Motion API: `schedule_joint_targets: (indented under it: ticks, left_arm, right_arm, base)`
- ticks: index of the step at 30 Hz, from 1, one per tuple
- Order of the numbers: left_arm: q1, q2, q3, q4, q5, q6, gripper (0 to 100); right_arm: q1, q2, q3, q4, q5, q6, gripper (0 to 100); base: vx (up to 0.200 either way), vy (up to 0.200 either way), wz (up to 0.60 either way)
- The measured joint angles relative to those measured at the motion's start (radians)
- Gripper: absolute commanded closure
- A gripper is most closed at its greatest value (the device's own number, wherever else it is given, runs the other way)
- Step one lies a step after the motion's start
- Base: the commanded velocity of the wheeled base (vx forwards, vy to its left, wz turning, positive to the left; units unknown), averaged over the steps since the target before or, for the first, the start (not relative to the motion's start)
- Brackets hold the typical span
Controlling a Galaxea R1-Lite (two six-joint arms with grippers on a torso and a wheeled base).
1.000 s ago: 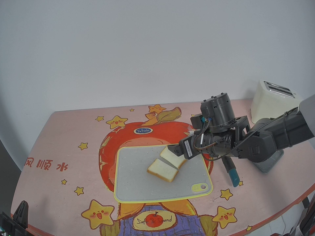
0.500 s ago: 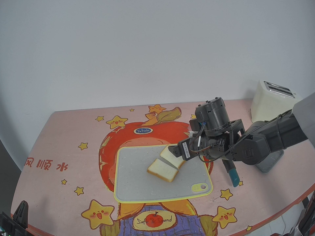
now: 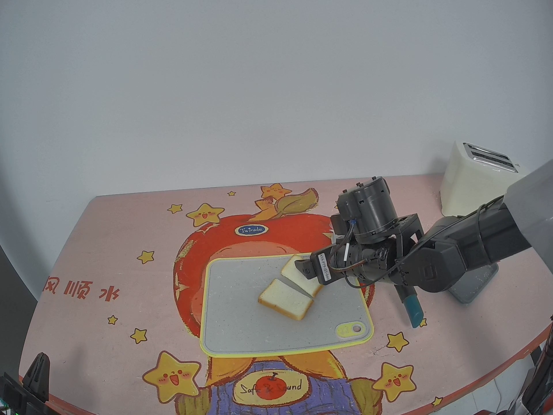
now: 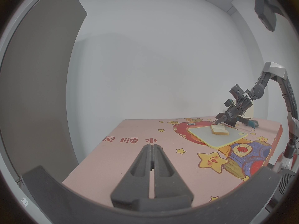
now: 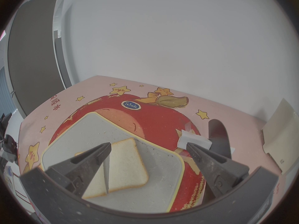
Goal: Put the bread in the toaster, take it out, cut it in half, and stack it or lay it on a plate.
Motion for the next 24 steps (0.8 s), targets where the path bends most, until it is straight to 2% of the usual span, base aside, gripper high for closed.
schedule_joint_targets:
  ticks: [6, 21, 22, 24]
  left_arm:
    - [0.001, 0.000, 0.000, 0.000, 0.000, 0.000, 100]
    - [0.000, 0.000, 0.000, 0.000, 0.000, 0.000, 100]
    - [0.000, 0.000, 0.000, 0.000, 0.000, 0.000, 100]
    - [0.000, 0.000, 0.000, 0.000, 0.000, 0.000, 100]
  right_arm:
    - [0.003, 0.016, -0.002, -0.003, -0.013, 0.000, 0]
    - [0.015, 0.025, 0.000, -0.004, -0.013, 0.002, 0]
    - [0.015, 0.025, 0.000, -0.004, -0.013, 0.002, 100]
    - [0.015, 0.025, 0.001, -0.004, -0.013, 0.002, 100]
  base:
    - [0.000, 0.000, 0.00]
    - [0.000, 0.000, 0.00]
    - [0.000, 0.000, 0.00]
    - [0.000, 0.000, 0.00]
